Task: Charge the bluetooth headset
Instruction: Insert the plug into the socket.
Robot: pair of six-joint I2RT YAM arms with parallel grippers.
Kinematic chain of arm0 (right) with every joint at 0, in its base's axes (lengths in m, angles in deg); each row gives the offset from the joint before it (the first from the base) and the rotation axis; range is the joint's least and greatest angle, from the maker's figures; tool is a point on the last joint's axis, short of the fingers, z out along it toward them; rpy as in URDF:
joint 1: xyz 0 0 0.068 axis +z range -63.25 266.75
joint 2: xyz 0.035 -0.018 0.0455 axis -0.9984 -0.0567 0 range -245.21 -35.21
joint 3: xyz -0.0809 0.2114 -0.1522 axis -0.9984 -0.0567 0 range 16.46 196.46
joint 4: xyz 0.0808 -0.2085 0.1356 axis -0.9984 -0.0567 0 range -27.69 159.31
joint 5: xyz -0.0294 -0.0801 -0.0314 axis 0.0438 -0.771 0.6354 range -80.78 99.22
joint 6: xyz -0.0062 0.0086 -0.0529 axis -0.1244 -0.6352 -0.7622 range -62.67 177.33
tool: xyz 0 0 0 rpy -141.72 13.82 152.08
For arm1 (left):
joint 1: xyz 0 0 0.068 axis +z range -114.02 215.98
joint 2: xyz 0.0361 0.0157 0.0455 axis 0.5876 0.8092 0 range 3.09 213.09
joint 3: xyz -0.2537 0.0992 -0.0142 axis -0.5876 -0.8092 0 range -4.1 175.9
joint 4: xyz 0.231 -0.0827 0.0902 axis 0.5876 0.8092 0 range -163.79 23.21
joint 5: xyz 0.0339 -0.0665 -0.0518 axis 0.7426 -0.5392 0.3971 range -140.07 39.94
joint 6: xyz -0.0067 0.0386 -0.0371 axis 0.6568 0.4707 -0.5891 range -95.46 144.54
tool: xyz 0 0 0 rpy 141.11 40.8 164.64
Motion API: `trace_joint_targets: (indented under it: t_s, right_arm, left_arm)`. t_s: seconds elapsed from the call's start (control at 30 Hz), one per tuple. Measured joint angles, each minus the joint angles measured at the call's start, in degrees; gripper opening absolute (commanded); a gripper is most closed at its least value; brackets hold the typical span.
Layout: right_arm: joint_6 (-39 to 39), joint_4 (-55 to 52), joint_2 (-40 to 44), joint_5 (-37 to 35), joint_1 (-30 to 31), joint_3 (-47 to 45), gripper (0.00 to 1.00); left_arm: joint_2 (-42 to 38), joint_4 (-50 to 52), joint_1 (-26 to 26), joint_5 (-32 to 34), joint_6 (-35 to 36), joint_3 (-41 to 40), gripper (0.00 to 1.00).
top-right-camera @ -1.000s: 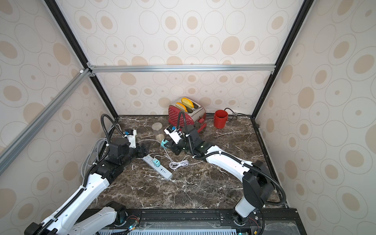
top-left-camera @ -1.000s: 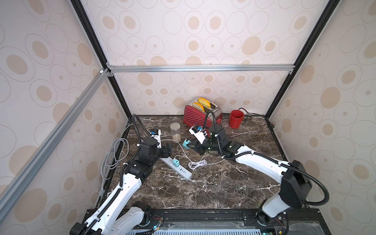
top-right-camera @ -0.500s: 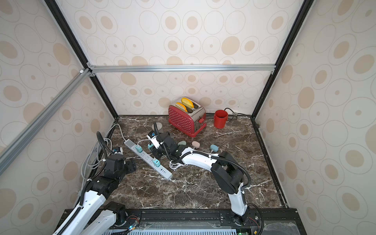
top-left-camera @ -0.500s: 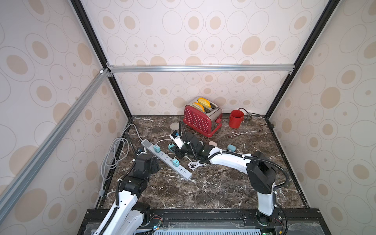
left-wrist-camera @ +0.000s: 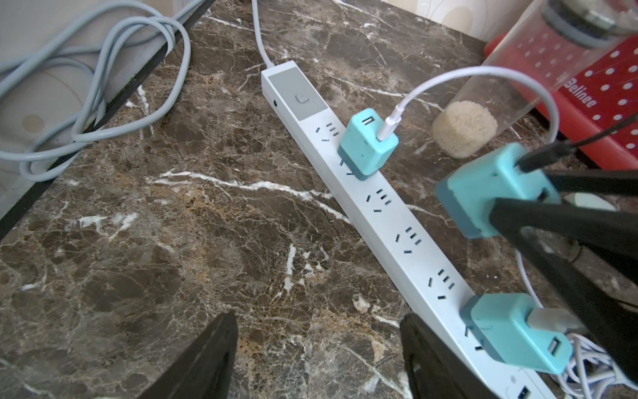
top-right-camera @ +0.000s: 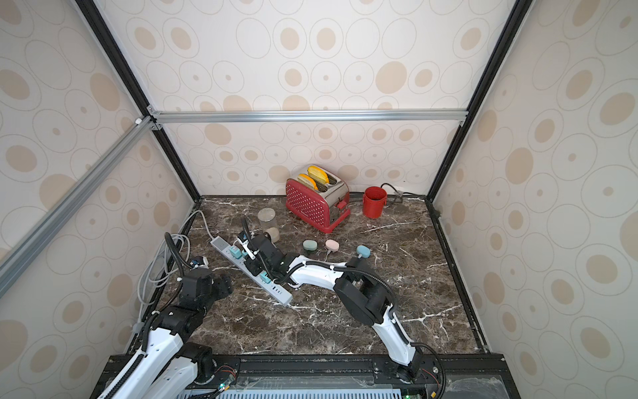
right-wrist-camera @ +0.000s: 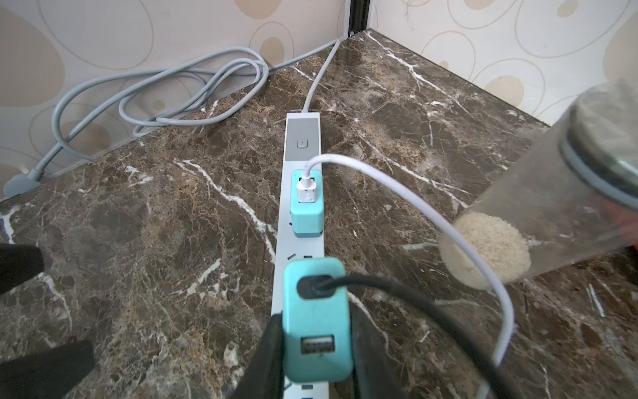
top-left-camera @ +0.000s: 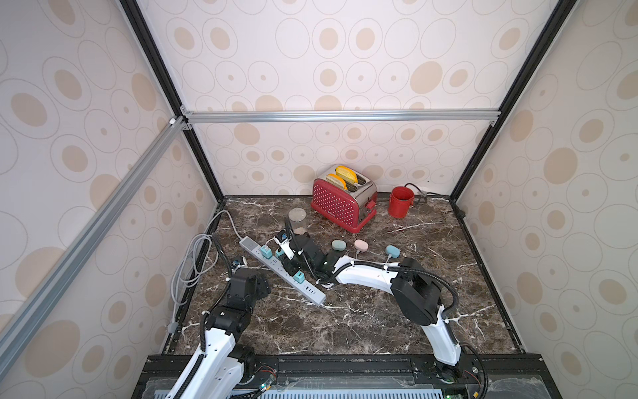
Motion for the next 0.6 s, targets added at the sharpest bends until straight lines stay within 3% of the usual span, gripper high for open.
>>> trace_joint_targets:
  t_s: [0.6]
  right_arm:
    - [4.20,-1.22,-1.27,0.24,-0.02,0.83,0.00]
  left_arm:
    - [-0.07,-2.73,0.11,-1.90,0.00,-0.81,0.76]
